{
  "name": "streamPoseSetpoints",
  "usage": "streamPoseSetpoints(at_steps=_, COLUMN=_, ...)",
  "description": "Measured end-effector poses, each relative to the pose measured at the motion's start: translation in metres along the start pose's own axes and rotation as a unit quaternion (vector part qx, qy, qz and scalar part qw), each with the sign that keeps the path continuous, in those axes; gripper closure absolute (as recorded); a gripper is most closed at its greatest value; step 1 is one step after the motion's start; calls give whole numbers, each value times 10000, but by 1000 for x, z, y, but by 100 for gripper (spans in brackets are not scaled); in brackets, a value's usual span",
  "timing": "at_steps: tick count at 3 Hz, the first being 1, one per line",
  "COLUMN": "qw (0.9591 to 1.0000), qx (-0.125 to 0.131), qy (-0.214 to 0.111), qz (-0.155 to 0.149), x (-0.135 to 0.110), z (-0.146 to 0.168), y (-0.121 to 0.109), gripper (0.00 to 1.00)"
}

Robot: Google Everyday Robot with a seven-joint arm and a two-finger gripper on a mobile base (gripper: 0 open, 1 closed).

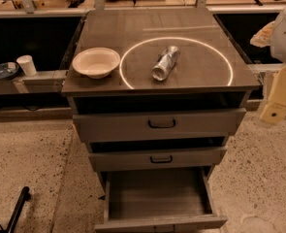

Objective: Close bottom drawer

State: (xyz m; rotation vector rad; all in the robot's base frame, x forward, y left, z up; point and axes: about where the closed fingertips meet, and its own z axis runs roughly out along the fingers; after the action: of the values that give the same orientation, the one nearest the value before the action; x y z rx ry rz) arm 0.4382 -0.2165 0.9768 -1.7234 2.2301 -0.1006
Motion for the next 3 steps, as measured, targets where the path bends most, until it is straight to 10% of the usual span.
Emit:
streamPoseSetpoints(at_steps=1, qw=10000, qx=9, qy=-7, qz=0, x=0, z=0, y=0, gripper=0)
streamPoseSetpoints(at_steps=3, qw=9971, qx=-602, qy=-359, qz=292, x=30, z=98, y=27, gripper=0)
